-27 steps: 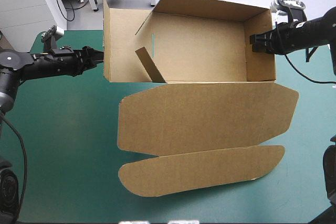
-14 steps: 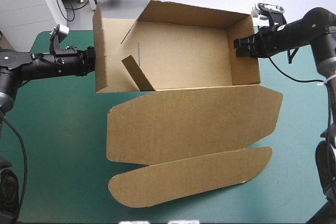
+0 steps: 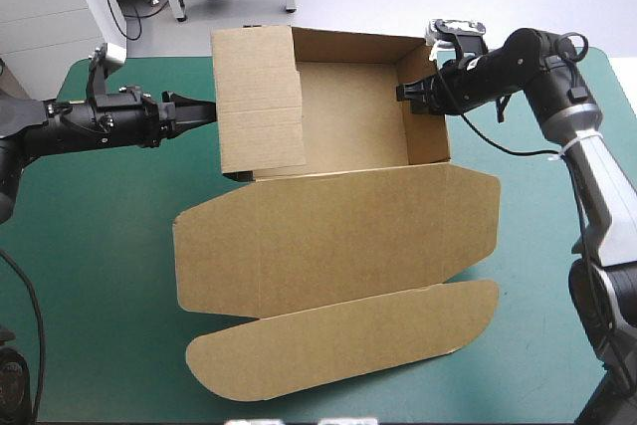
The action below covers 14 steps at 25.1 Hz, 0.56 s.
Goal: Fold the box
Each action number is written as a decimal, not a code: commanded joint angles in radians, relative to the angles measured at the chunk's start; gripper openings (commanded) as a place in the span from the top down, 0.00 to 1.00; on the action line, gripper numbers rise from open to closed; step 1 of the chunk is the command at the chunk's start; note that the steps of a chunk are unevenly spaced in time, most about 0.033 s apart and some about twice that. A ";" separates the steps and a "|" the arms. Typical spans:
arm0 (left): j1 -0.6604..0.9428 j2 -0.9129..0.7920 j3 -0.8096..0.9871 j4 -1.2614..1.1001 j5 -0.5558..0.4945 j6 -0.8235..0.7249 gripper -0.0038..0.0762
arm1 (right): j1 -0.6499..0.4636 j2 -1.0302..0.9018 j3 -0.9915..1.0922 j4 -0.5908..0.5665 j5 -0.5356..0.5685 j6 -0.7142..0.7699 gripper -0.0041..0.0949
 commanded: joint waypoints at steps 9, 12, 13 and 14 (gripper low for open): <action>-0.002 -0.052 -0.032 -0.058 0.069 -0.004 0.38 | 0.063 -0.048 -0.033 -0.009 -0.114 0.074 0.98; -0.002 -0.062 -0.032 -0.061 0.069 -0.004 0.38 | 0.094 -0.044 -0.033 -0.039 -0.130 0.095 0.98; -0.002 -0.069 -0.032 -0.061 0.069 -0.004 0.38 | 0.101 -0.044 -0.033 -0.042 -0.135 0.097 0.98; -0.002 -0.071 -0.032 -0.059 0.069 -0.004 0.38 | 0.106 -0.039 -0.033 -0.040 -0.139 0.102 0.98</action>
